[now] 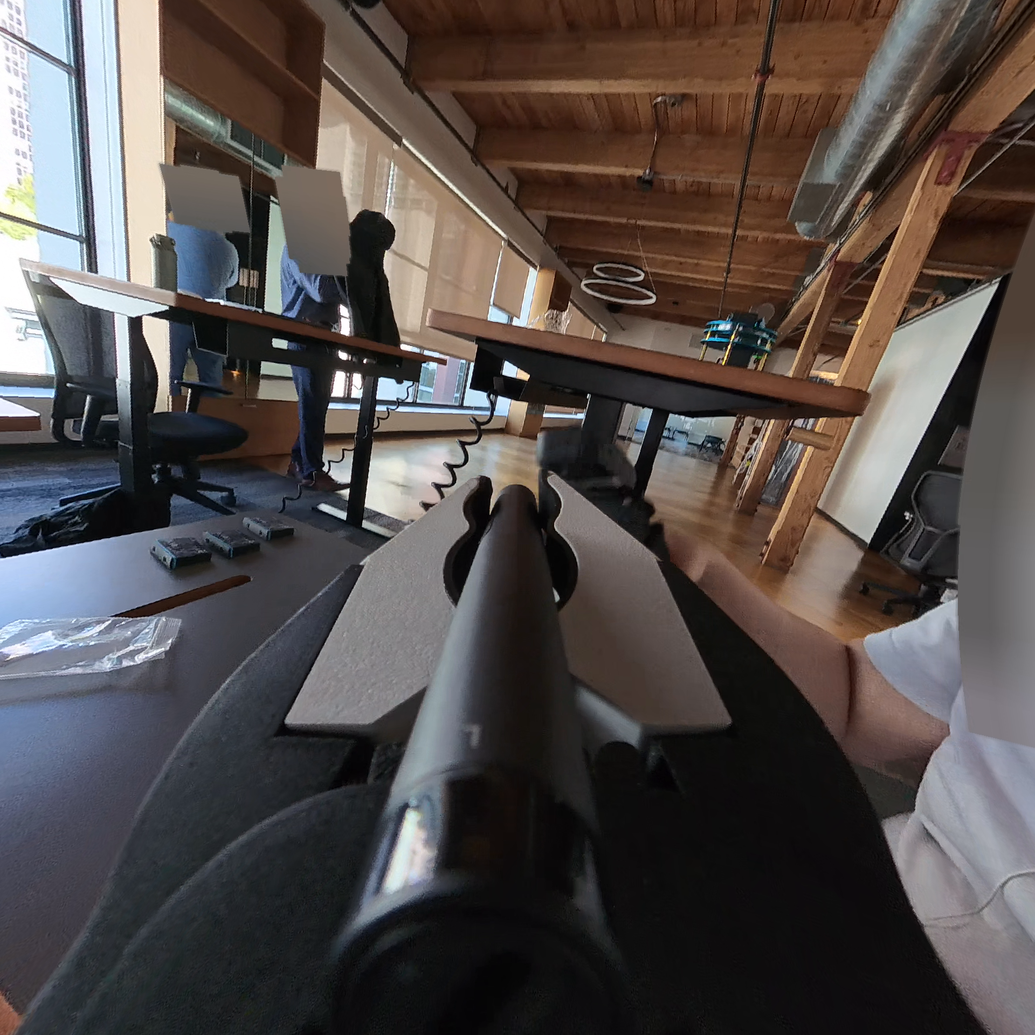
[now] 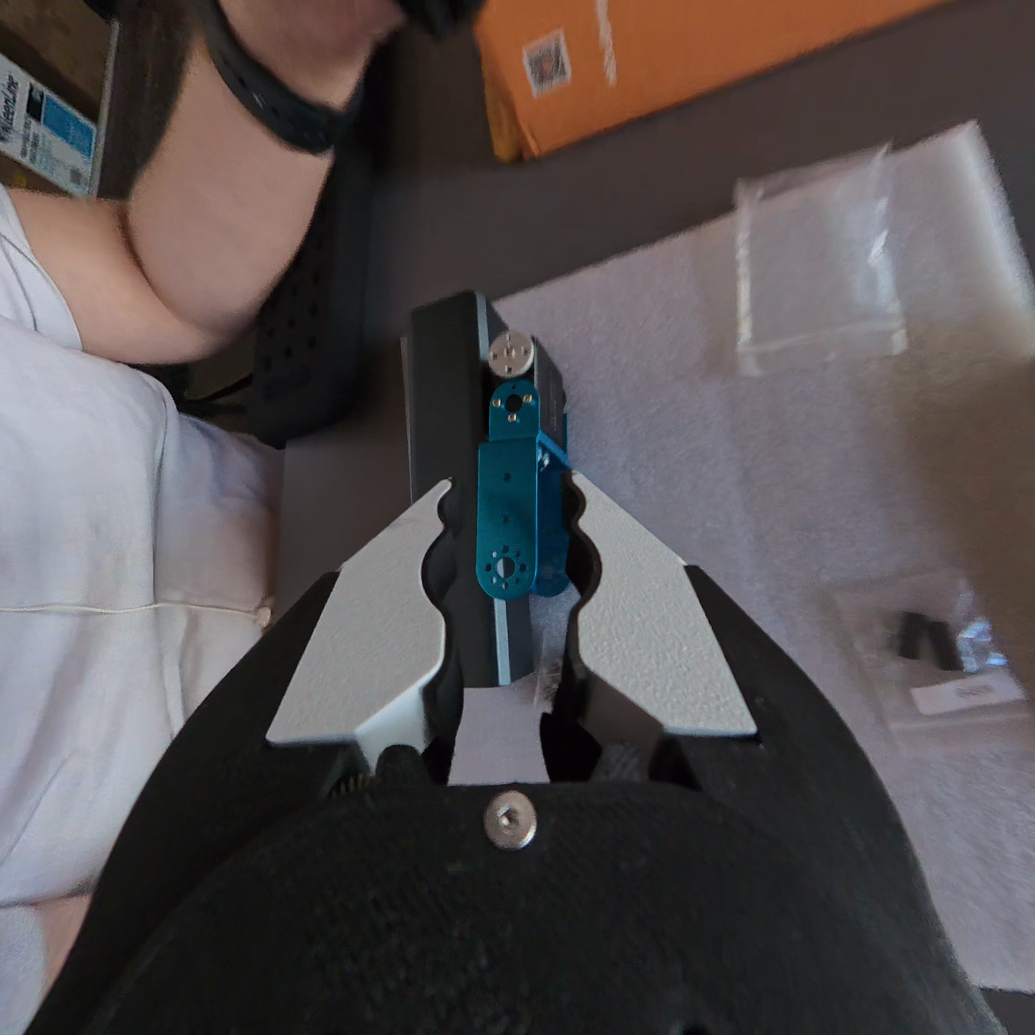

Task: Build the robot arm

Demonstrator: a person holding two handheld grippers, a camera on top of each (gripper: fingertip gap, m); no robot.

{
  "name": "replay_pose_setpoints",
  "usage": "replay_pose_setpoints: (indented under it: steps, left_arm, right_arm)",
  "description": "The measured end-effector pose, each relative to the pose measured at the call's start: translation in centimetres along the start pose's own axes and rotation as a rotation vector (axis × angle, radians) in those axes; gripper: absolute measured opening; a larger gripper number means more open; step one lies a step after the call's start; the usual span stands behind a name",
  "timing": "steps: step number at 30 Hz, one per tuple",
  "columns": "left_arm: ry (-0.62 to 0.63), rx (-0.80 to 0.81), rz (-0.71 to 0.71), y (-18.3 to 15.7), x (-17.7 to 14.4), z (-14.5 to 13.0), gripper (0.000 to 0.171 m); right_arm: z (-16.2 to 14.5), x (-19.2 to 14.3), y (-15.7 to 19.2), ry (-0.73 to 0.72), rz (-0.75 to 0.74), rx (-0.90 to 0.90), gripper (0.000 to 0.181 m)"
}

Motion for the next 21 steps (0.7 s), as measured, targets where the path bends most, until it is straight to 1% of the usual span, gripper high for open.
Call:
replay_pose_setpoints:
  steps: [2, 4, 5, 6, 8, 9, 10, 12, 14, 16, 18, 21]
  left_arm:
    - [0.046, 0.006, 0.013, 0.2, 0.2, -0.6, 0.016]
    - [0.085, 0.011, 0.029, 0.4, 0.4, -1.2, 0.016]
    - [0.102, 0.014, 0.035, 0.4, 0.5, -1.4, 0.016]
    - [0.117, 0.018, 0.037, 0.4, 0.6, -1.6, 0.016]
    - [0.134, 0.023, 0.043, 0.4, 0.7, -1.7, 0.016]
    - [0.137, 0.027, 0.042, 0.3, 0.6, -1.7, 0.016]
    - [0.135, 0.030, 0.041, 0.2, 0.6, -1.6, 0.016]
    - [0.121, 0.030, 0.035, 0.2, 0.4, -1.3, 0.016]
    - [0.108, 0.020, 0.029, 0.1, 0.4, -1.2, 0.016]
    - [0.110, 0.015, 0.028, 0.2, 0.3, -1.3, 0.016]
    - [0.116, 0.011, 0.029, 0.3, 0.4, -1.4, 0.016]
    - [0.120, 0.009, 0.022, 0.2, 0.5, -1.5, 0.016]
  right_arm:
    - [2.1, -2.4, -0.4, -0.134, -0.073, -0.044, 0.043]
    - [4.3, -4.8, -0.3, -0.271, -0.187, -0.155, 0.044]
    - [5.0, -5.4, 0.2, -0.313, -0.225, -0.227, 0.046]
    - [5.4, -5.5, 0.8, -0.325, -0.253, -0.299, 0.046]
    - [5.3, -4.2, 1.4, -0.314, -0.281, -0.403, 0.047]
    - [5.1, -3.0, 1.8, -0.306, -0.246, -0.422, 0.048]
    - [4.6, -1.5, 2.3, -0.281, -0.170, -0.414, 0.051]
    - [3.3, 1.5, 2.7, -0.181, -0.024, -0.349, 0.059]
    - [2.2, 3.5, 1.8, -0.082, 0.013, -0.306, 0.064]
    - [1.8, 4.3, 1.8, -0.045, 0.092, -0.274, 0.067]
    - [1.8, 4.5, 2.0, -0.011, 0.175, -0.223, 0.070]
    - [1.5, 4.8, 1.9, 0.066, 0.236, -0.189, 0.073]
Point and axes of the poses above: each gripper's, where its closed fingertips meet, x out along the fingers, z out of its top, y = z × x across the jaws, the point moved 2 cm from there along -x, back along the fingers, and after that the axes turned 10 degrees about -z, right-handed, at the moved point
